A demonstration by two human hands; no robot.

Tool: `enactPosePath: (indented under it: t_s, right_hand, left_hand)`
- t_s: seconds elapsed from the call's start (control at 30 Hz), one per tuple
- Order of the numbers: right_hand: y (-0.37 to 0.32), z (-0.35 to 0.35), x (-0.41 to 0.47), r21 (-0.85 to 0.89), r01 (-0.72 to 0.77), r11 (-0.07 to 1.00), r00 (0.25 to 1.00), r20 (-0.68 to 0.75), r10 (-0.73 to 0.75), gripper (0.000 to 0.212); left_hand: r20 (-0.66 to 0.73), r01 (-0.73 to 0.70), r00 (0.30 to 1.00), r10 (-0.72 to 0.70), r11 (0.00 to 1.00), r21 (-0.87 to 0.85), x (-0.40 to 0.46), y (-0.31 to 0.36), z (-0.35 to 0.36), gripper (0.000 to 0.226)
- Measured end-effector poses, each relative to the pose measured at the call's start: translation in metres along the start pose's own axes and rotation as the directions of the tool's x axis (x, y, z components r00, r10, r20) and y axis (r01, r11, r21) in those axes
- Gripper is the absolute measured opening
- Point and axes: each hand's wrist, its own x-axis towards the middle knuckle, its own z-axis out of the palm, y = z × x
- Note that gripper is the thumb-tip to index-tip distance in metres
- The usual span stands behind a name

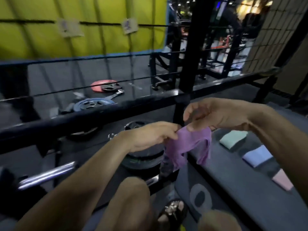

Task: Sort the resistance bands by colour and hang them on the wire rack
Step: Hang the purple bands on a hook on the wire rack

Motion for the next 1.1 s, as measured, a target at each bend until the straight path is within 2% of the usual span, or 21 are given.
enactPosePath:
  t_s: [0.07,0.13,0.2,0.27,0.3,0.33,0.4,0.43,0.47,0.53,0.6,0.7,0.87,1.0,1.1]
  right_hand:
    - [-0.029,0.023,-0.001,-0.063,0.03,0.998,0.997,0.07,-0.026,0.029]
    - [-0.059,0.043,-0.002,-0.072,0.082,0.994,0.987,0.143,-0.071,0.027]
    - [-0.088,0.062,0.002,-0.052,0.12,0.991,0.972,0.21,-0.106,0.027]
    - [-0.113,0.078,0.013,-0.028,0.151,0.988,0.953,0.268,-0.139,0.029]
    - [-0.123,0.085,0.02,-0.041,0.163,0.986,0.948,0.282,-0.145,0.03]
    - [-0.131,0.09,0.024,-0.081,0.173,0.982,0.949,0.28,-0.145,0.031]
    - [-0.144,0.103,0.038,-0.178,0.195,0.965,0.95,0.279,-0.14,0.032]
    - [-0.148,0.11,0.045,-0.195,0.197,0.961,0.949,0.284,-0.137,0.032]
    - [-0.15,0.117,0.052,-0.183,0.198,0.963,0.946,0.291,-0.139,0.032]
    - [-0.152,0.134,0.068,-0.118,0.225,0.967,0.933,0.312,-0.179,0.033]
    - [-0.154,0.152,0.083,-0.053,0.264,0.963,0.915,0.33,-0.232,0.031]
    - [-0.156,0.18,0.1,0.009,0.291,0.957,0.902,0.33,-0.278,0.031]
    - [-0.159,0.223,0.125,-0.005,0.292,0.956,0.865,0.428,-0.262,0.027]
    - [-0.177,0.251,0.139,-0.114,0.35,0.93,0.837,0.483,-0.256,0.018]
    - [-0.198,0.264,0.147,-0.22,0.475,0.852,0.825,0.449,-0.344,0.016]
  left_hand:
    - [0.031,-0.026,0.999,0.026,1.0,0.004,-0.038,0.0,-0.007,0.045]
    - [0.003,-0.009,1.0,0.009,1.0,0.006,-0.07,0.001,-0.018,0.053]
    - [-0.016,-0.028,0.999,0.028,1.0,-0.01,-0.098,0.008,-0.03,0.045]
    - [-0.017,-0.102,0.995,0.101,0.993,-0.064,-0.121,0.012,-0.038,0.017]
    - [-0.034,-0.136,0.99,0.134,0.986,-0.094,-0.133,0.012,-0.04,0.011]
    - [-0.063,-0.16,0.986,0.153,0.98,-0.117,-0.14,0.009,-0.042,0.019]
    - [-0.148,-0.19,0.975,0.168,0.97,-0.153,-0.156,-0.004,-0.051,0.056]
    - [-0.194,-0.19,0.969,0.156,0.967,-0.172,-0.166,-0.009,-0.055,0.067]
    - [-0.241,-0.19,0.959,0.148,0.968,-0.166,-0.177,-0.014,-0.058,0.066]
    - [-0.302,-0.19,0.94,0.161,0.979,-0.071,-0.197,-0.021,-0.068,0.047]
    - [-0.329,-0.198,0.917,0.228,0.973,0.121,-0.221,-0.027,-0.077,0.04]
    - [-0.344,-0.123,0.907,0.243,0.935,0.334,-0.254,-0.032,-0.094,0.033]
    - [-0.325,0.005,0.93,0.174,0.876,0.483,-0.306,-0.035,-0.115,0.03]
    - [-0.38,0.18,0.924,0.042,0.829,0.529,-0.335,-0.042,-0.125,0.03]
    - [-0.441,0.228,0.897,0.014,0.841,0.491,-0.354,-0.043,-0.128,0.036]
